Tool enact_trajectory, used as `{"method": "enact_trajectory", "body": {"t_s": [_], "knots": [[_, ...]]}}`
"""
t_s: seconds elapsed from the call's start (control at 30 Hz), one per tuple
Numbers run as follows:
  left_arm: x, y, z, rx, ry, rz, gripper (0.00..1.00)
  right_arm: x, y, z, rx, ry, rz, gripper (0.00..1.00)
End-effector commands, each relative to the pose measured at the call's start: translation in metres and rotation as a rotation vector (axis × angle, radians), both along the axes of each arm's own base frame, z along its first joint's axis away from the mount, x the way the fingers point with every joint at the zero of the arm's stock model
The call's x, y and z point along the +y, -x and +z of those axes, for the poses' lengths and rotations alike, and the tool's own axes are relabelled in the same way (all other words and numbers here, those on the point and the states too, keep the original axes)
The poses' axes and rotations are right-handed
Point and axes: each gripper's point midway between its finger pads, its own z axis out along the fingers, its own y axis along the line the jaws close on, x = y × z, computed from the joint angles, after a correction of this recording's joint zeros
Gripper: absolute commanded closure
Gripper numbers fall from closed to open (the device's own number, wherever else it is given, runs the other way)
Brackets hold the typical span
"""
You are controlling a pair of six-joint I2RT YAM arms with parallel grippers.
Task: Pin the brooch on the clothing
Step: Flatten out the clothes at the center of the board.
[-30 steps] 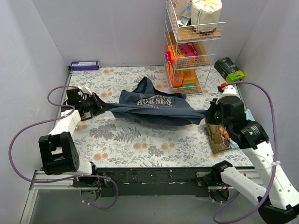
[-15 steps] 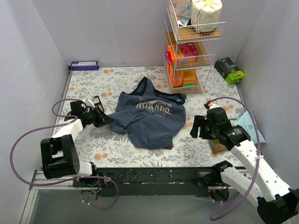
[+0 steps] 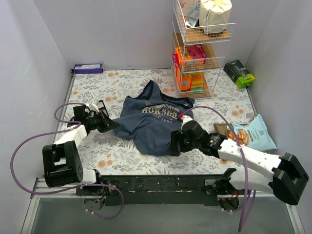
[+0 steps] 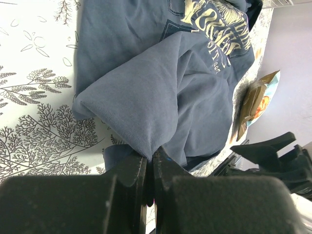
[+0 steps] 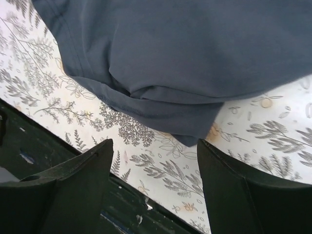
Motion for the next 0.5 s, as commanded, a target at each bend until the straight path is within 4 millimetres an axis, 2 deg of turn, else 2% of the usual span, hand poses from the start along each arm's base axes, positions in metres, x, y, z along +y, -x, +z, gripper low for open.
{"method": "enact_trajectory", "body": {"t_s": [0.0, 0.1, 0.2, 0.33, 0.37, 0.4, 0.47], "knots": [[-0.002, 0.000, 0.006, -0.048, -0.023, -0.021, 1.00, 0.033, -0.012, -0.004, -0.075, 0.004, -0.021, 0.23], [-0.002, 0.001, 0.006, -0.047, -0.027, -0.022, 1.00, 0.038, -0.016, -0.021, -0.073, 0.084, -0.037, 0.22], [-0.002, 0.002, 0.005, -0.043, -0.033, -0.021, 1.00, 0.033, -0.020, -0.040, -0.079, 0.186, -0.063, 0.23], [-0.001, 0.002, 0.005, -0.048, -0.046, -0.017, 1.00, 0.046, -0.025, -0.048, -0.093, 0.188, -0.036, 0.25], [-0.002, 0.002, 0.006, -0.049, -0.045, -0.021, 1.00, 0.048, -0.026, -0.050, -0.095, 0.190, -0.031, 0.30], [-0.003, 0.002, 0.008, -0.059, -0.040, -0.029, 1.00, 0.049, -0.026, -0.055, -0.084, 0.203, -0.026, 0.54], [-0.005, 0.001, 0.018, -0.086, -0.025, -0.035, 1.00, 0.051, -0.029, -0.048, -0.090, 0.215, -0.024, 0.82]]}}
